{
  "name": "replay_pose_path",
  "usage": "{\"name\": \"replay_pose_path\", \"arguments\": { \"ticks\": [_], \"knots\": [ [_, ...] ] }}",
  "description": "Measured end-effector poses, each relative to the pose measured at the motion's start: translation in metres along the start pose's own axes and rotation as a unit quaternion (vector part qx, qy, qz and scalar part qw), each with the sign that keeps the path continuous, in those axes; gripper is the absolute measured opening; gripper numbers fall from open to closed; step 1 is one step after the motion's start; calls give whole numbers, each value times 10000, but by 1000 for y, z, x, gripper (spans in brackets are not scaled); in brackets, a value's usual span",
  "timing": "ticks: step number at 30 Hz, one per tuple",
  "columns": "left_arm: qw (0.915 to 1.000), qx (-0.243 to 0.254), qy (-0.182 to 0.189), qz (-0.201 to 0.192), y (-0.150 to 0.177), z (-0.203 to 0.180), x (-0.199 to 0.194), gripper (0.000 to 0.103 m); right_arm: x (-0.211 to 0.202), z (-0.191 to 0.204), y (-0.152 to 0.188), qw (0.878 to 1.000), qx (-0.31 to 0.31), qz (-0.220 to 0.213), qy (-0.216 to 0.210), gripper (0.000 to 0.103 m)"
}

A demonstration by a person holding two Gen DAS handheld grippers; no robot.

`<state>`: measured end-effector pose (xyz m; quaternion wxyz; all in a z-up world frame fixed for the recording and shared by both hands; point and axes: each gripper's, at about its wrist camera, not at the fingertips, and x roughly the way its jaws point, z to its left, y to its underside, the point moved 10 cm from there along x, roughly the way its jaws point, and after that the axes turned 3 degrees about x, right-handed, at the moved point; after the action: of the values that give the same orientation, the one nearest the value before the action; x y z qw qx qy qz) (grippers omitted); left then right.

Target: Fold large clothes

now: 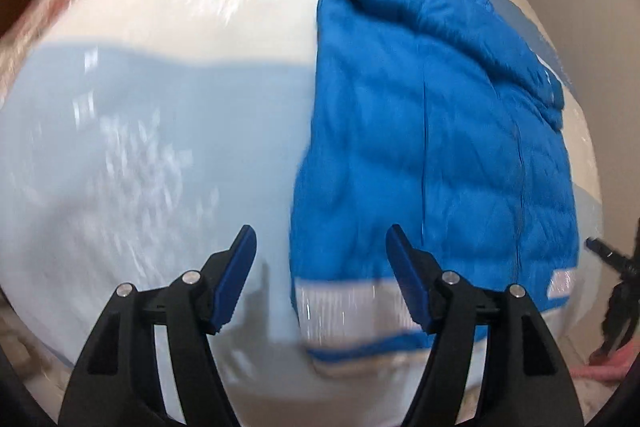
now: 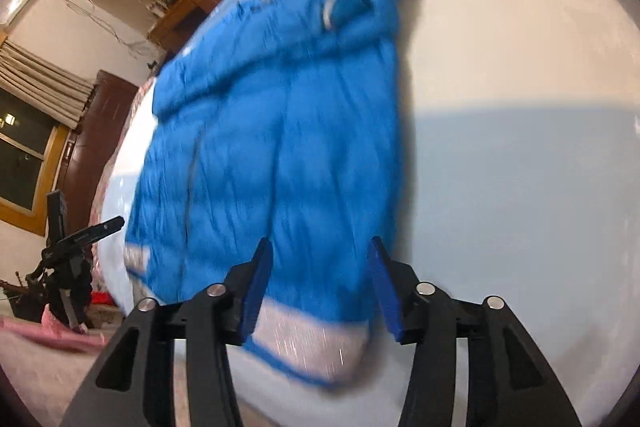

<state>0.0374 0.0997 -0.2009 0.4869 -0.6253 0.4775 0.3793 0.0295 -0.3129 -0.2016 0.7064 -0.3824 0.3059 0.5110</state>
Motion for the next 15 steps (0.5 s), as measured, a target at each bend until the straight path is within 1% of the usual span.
{"name": "replay_pose_path", "arguments": {
  "ticks": [1,2,5,6,12,15],
  "knots": [
    [9998,-101,135,42,9,-1,3,67,1,-2,10,10000,39,67,-44,55],
    [9997,-152,195,69,15,-1,5,67,3,-5,19,9999,77,137,-68,55],
    [9995,-196,229,102,27,-3,14,67,13,-8,37,9992,175,296,-188,57],
    [9992,-220,307,122,30,-5,17,67,15,-9,41,9990,212,320,-226,57],
    [9989,-186,400,180,37,-12,27,67,27,-10,50,9978,377,369,-396,57],
    [9982,-264,510,173,38,-15,28,64,32,-8,52,9976,372,380,-439,57]
  ]
}}
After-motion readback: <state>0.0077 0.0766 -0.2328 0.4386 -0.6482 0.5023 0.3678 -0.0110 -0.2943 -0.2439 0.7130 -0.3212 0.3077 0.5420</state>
